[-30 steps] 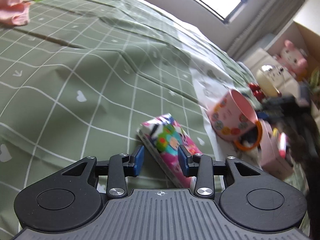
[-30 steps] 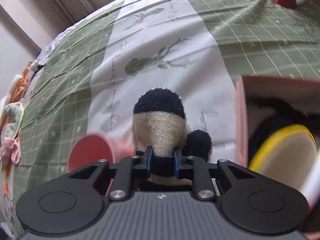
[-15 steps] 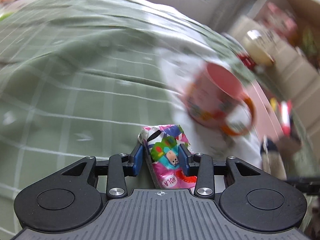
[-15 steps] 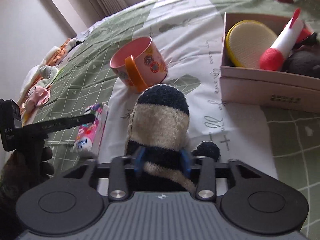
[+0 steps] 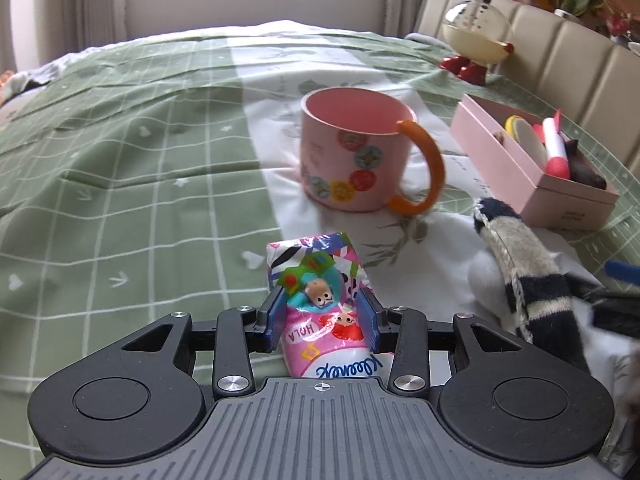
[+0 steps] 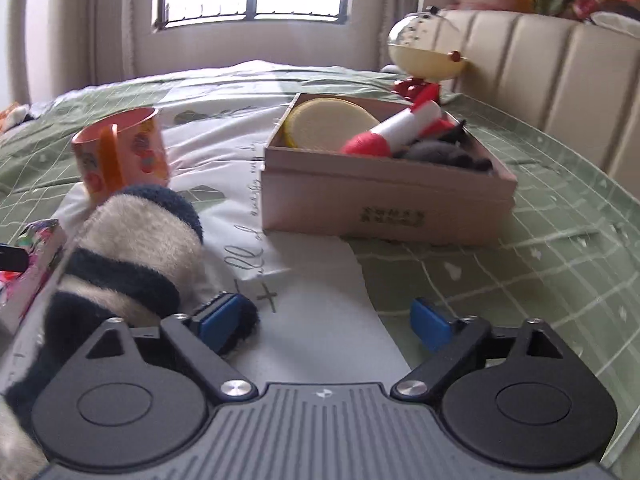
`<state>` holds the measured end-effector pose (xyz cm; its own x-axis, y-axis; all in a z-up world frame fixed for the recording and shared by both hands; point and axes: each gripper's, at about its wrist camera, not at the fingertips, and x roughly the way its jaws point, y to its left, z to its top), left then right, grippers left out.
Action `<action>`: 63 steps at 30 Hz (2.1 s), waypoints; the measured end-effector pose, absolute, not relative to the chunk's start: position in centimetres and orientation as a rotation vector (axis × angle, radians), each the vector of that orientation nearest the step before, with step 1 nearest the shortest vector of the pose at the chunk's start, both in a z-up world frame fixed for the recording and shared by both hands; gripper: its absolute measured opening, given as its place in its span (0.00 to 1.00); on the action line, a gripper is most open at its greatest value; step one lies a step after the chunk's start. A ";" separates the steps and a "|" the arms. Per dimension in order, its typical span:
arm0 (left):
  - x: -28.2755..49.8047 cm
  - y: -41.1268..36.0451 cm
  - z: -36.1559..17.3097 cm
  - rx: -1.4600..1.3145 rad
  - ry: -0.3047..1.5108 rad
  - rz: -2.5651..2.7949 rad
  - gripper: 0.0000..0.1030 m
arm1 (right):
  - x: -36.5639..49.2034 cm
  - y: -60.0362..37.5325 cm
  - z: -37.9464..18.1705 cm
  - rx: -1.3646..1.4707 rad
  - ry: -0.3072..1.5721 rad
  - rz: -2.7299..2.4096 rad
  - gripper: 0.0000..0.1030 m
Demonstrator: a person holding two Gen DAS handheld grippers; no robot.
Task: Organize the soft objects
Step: 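Lift the tissue pack with the left tool while the right tool lifts the striped sock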
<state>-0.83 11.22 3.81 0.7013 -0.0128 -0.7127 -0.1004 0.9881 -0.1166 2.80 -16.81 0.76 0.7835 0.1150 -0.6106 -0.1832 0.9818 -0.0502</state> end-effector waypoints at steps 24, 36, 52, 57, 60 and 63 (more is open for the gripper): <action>-0.2 8.9 3.4 -0.209 0.810 -0.043 0.41 | 3.4 -18.0 0.3 -0.014 0.680 0.162 1.00; -0.8 7.3 4.6 -0.189 0.801 -0.043 0.42 | 3.5 -18.2 0.3 -0.004 0.683 0.167 1.00; -0.9 6.0 3.0 -0.011 0.768 0.076 0.76 | 4.3 -18.9 0.8 0.012 0.770 0.260 1.00; 0.8 8.9 2.4 -0.184 0.814 0.048 0.76 | 1.4 -18.7 3.4 0.043 0.690 0.333 1.00; 1.7 9.8 2.5 -0.266 0.812 0.020 0.75 | -0.8 -17.3 5.4 0.025 0.633 0.433 1.00; 1.8 10.2 2.3 -0.276 0.813 -0.011 0.57 | -0.7 -14.9 5.2 0.001 0.693 0.503 1.00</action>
